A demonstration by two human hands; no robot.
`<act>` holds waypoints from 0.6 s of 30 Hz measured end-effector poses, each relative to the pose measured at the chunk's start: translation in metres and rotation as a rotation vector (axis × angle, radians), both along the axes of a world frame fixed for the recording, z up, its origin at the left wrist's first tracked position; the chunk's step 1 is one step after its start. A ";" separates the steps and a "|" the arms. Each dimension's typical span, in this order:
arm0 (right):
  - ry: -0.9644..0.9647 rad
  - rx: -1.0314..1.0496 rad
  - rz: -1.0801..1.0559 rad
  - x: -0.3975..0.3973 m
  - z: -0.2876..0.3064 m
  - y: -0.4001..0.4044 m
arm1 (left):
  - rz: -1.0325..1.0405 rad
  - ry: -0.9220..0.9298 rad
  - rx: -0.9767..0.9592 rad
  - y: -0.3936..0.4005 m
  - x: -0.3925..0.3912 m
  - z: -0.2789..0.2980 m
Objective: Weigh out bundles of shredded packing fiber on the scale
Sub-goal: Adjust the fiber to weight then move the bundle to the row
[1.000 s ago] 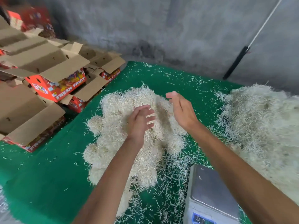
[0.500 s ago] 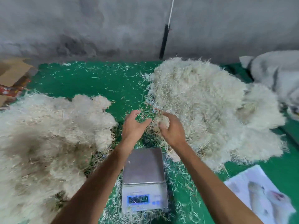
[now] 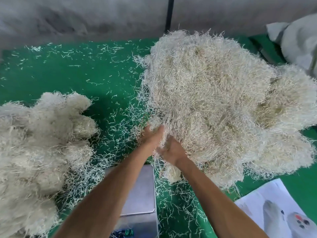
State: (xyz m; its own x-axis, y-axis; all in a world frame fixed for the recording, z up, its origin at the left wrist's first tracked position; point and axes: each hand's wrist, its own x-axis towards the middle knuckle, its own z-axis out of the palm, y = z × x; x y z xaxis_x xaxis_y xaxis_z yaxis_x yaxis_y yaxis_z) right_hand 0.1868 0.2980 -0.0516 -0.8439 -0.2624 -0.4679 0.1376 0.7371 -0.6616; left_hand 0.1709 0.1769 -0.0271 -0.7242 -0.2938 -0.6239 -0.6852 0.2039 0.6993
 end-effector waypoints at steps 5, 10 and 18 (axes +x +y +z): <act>0.011 -0.413 -0.054 0.002 0.003 -0.034 | -0.193 -0.065 0.165 -0.028 0.003 -0.006; 0.414 -0.434 -0.191 -0.013 0.026 -0.026 | -0.239 0.235 -0.238 -0.089 -0.009 0.017; 0.470 0.492 0.127 -0.042 0.045 0.000 | -0.049 0.220 0.270 -0.106 -0.015 0.108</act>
